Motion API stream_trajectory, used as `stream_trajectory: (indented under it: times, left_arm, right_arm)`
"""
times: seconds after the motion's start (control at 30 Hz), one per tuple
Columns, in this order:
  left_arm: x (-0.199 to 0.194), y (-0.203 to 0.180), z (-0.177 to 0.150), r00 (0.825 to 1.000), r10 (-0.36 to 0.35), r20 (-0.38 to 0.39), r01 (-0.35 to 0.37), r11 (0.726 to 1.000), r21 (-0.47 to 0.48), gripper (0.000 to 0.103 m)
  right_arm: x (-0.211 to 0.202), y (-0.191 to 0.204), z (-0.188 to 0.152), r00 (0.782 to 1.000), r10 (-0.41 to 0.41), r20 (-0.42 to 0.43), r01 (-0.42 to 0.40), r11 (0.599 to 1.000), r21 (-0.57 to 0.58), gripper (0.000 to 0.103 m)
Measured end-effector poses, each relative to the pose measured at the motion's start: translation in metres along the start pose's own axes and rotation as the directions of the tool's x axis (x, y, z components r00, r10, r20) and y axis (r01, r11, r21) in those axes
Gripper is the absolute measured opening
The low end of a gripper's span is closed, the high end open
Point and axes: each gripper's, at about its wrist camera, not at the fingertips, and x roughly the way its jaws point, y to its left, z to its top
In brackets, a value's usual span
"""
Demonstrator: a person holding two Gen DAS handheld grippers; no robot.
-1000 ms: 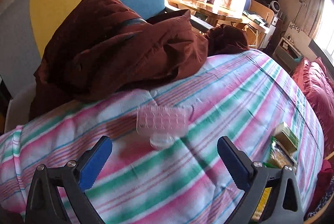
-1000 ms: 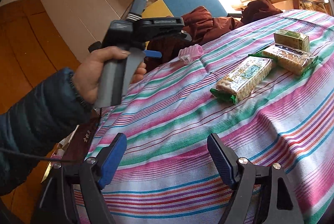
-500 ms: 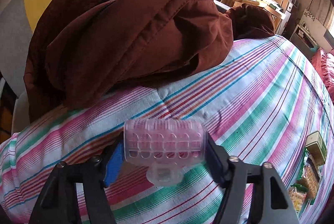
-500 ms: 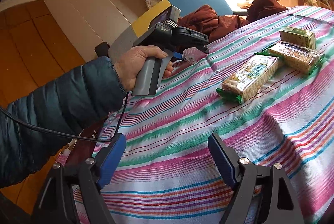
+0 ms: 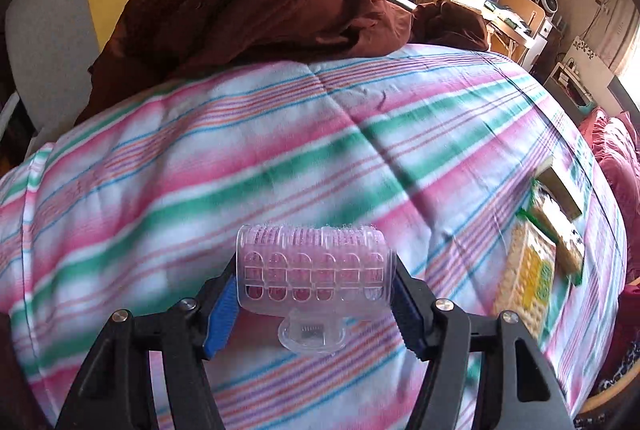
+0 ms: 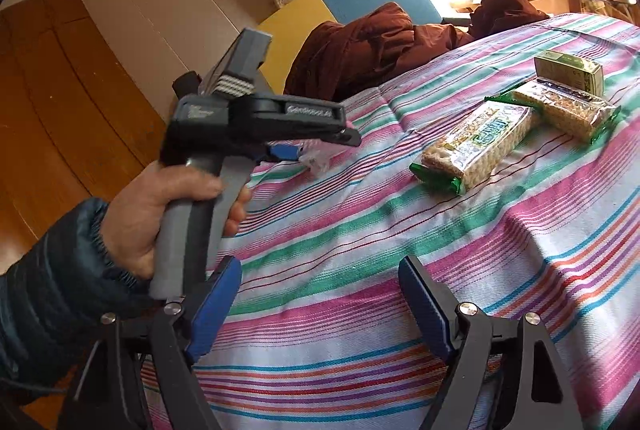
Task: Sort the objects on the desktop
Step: 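Grasp the green essential-oil box with the right tool while the left tool holds the roller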
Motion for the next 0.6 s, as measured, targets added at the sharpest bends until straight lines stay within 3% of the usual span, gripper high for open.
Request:
stream_trajectory:
  times: [0.17,0.3,0.4,0.5,0.6]
  left_arm:
    - [-0.036,0.008,-0.062,1.0,-0.018,0.023,0.018,1.0,-0.009,0.068]
    - [-0.065,0.009,-0.108,0.999,-0.013,0.046,0.011,0.999,0.053,0.068]
    - [-0.088,0.014,-0.141,0.998,-0.014,0.059,0.007,0.994,0.113,0.068]
    - [-0.096,0.013,-0.162,0.997,-0.028,0.073,0.017,0.988,0.154,0.068]
    - [-0.099,0.011,-0.172,0.994,-0.036,0.1,0.018,0.984,0.175,0.068]
  right_arm:
    - [-0.002,-0.002,0.002,1.0,-0.024,-0.004,0.024,0.999,0.021,0.082]
    - [-0.011,-0.009,0.008,0.998,-0.067,-0.008,0.068,0.995,0.075,0.082]
    - [-0.025,-0.019,0.021,0.989,-0.145,0.015,0.143,0.984,0.108,0.081]
    - [-0.039,-0.028,0.046,0.965,-0.26,0.041,0.256,0.963,0.088,0.079]
    - [-0.044,-0.036,0.08,0.921,-0.386,0.052,0.385,0.922,0.026,0.076]
